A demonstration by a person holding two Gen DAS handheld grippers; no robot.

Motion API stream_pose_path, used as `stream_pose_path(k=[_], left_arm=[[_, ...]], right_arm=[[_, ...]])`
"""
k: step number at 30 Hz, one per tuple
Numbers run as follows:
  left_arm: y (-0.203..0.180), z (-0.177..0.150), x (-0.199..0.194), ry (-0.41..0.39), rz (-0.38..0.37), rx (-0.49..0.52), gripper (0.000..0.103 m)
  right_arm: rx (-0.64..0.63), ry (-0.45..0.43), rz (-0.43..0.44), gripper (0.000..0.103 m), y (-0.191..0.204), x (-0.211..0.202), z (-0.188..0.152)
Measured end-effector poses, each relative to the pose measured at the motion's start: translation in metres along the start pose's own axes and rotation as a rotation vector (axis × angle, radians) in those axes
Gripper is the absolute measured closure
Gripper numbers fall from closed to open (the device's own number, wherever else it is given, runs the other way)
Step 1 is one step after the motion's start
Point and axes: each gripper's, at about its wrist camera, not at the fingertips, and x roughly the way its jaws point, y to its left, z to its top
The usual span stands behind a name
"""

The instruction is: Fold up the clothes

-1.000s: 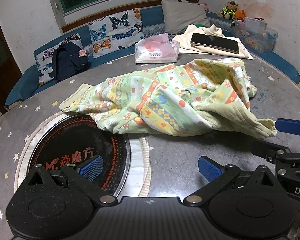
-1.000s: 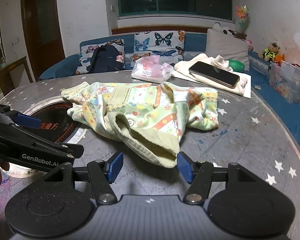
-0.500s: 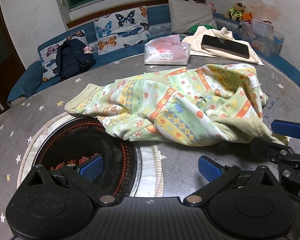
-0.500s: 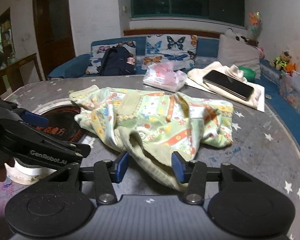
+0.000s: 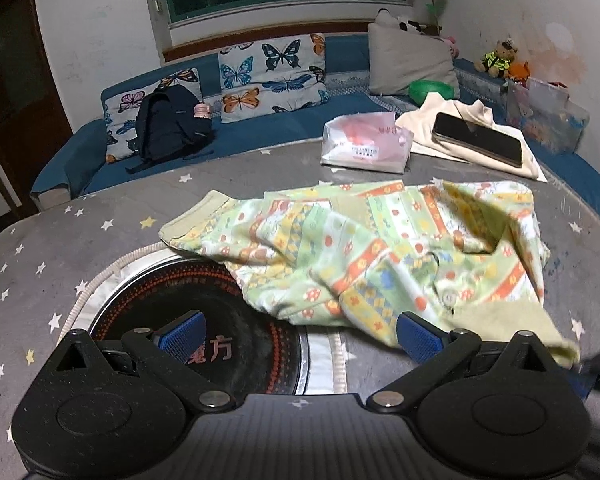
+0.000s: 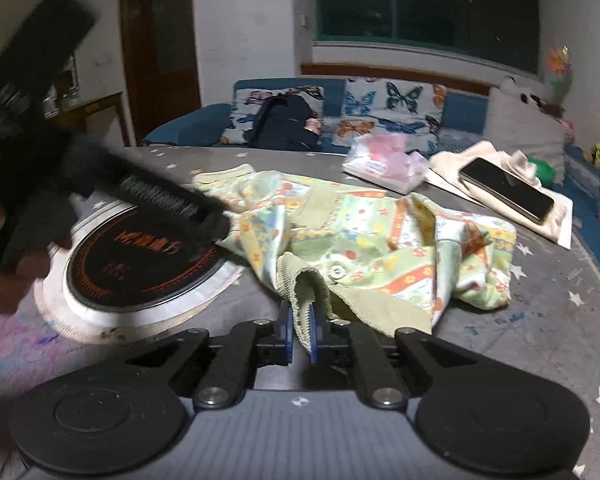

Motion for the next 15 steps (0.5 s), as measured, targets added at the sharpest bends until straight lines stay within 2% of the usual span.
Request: stream_pose_path(k=[5, 15], left_arm=[[-0.003, 0.002, 0.002, -0.001, -0.001, 0.000, 0.000], [-0.003, -0.011, 0.020, 0.050, 0.021, 0.025, 0.001]], right_arm=[[-0.068, 0.032, 0.047, 0.098, 0.020, -0.002, -0.010], [-0.188, 0.083, 0.171, 0.099, 0.061, -0.020, -0.033]])
